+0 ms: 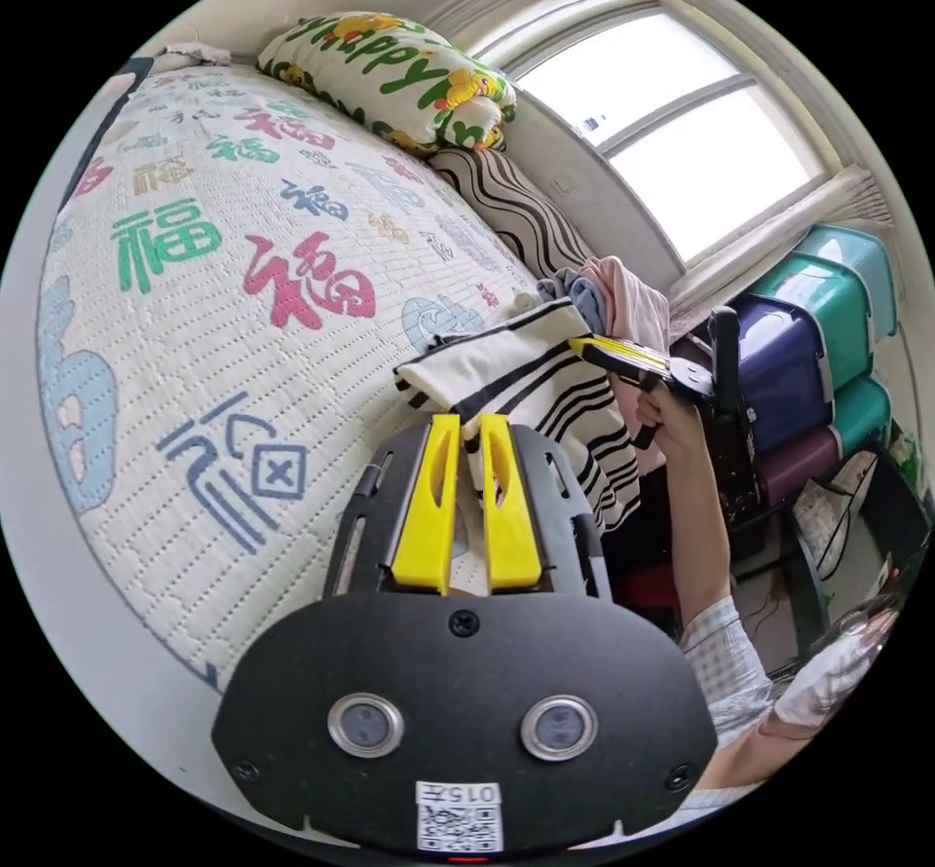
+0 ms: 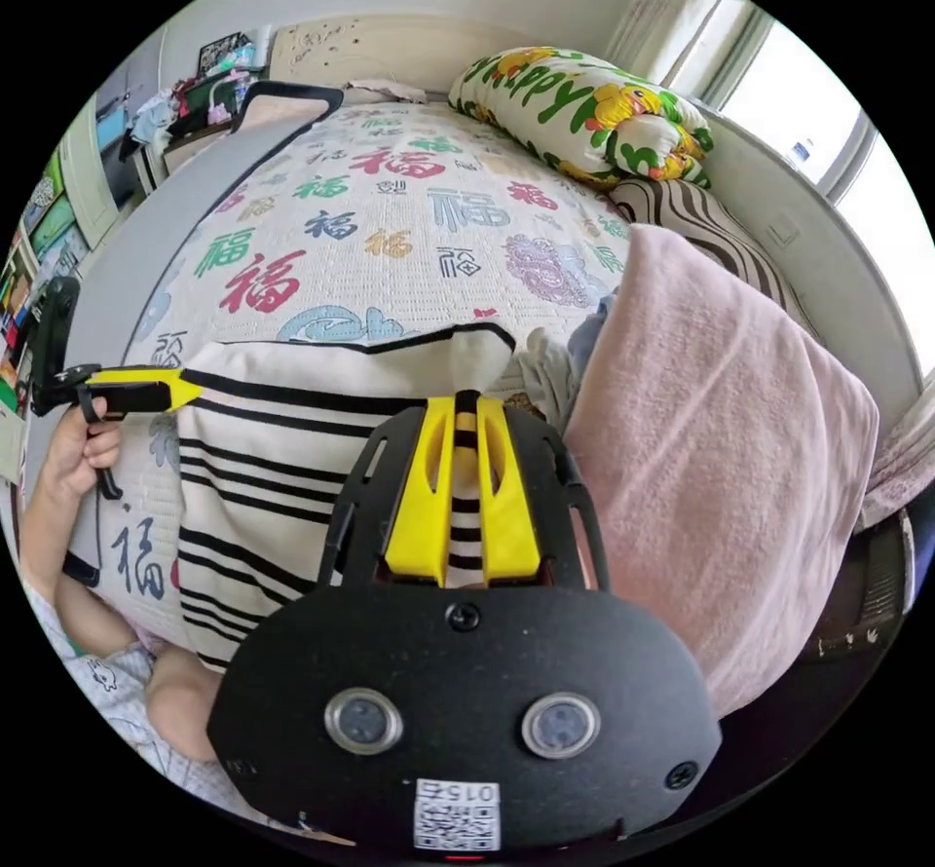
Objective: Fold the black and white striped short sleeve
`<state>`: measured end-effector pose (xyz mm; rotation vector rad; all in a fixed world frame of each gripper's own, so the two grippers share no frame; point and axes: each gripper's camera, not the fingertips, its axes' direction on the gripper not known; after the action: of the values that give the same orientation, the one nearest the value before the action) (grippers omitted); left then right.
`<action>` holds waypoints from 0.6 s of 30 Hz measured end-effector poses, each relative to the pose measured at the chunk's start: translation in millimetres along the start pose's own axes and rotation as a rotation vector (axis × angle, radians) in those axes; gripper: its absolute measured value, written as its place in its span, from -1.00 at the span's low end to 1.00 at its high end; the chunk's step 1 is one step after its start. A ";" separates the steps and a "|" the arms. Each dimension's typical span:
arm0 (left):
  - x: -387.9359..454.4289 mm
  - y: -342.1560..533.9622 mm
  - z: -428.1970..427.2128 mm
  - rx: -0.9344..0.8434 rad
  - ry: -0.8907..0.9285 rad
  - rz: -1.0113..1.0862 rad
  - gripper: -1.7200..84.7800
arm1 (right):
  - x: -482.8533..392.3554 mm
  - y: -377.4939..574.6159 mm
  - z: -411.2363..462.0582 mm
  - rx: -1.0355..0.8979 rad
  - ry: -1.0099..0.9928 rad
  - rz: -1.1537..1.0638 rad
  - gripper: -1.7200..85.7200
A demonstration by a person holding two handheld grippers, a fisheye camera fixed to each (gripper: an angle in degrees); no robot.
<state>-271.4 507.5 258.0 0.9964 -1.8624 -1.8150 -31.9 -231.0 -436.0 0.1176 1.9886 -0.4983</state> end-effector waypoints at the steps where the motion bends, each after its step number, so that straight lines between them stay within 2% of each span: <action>1: 0.4 2.1 -6.7 0.025 -0.018 0.009 -0.87 | 4.0 6.2 -7.7 0.027 -0.021 0.001 -0.85; 5: 26.1 19.8 -48.8 0.237 -0.031 0.094 -0.82 | 52.3 85.7 -91.1 0.321 -0.152 0.067 -0.83; 8: 70.2 17.3 -32.7 0.193 0.098 0.218 -0.77 | 91.0 161.5 -140.5 0.459 -0.052 0.144 -0.80; 11: 117.5 9.0 14.6 0.061 0.238 0.314 -0.73 | 127.5 232.3 -158.0 0.468 0.172 0.269 -0.75; 13: 144.0 7.4 43.6 0.035 0.245 0.352 -0.71 | 152.5 269.1 -154.3 0.426 0.219 0.344 -0.72; 16: 186.8 5.3 93.2 -0.012 0.177 0.430 -0.65 | 198.1 322.7 -136.0 0.380 0.120 0.463 -0.67; 18: 201.5 -2.4 126.9 -0.036 0.116 0.402 -0.60 | 225.9 350.0 -116.7 0.355 -0.042 0.496 -0.65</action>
<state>-496.6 459.7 197.2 0.6407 -1.7965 -1.5144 -129.7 102.9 -692.9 0.7927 1.7286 -0.5143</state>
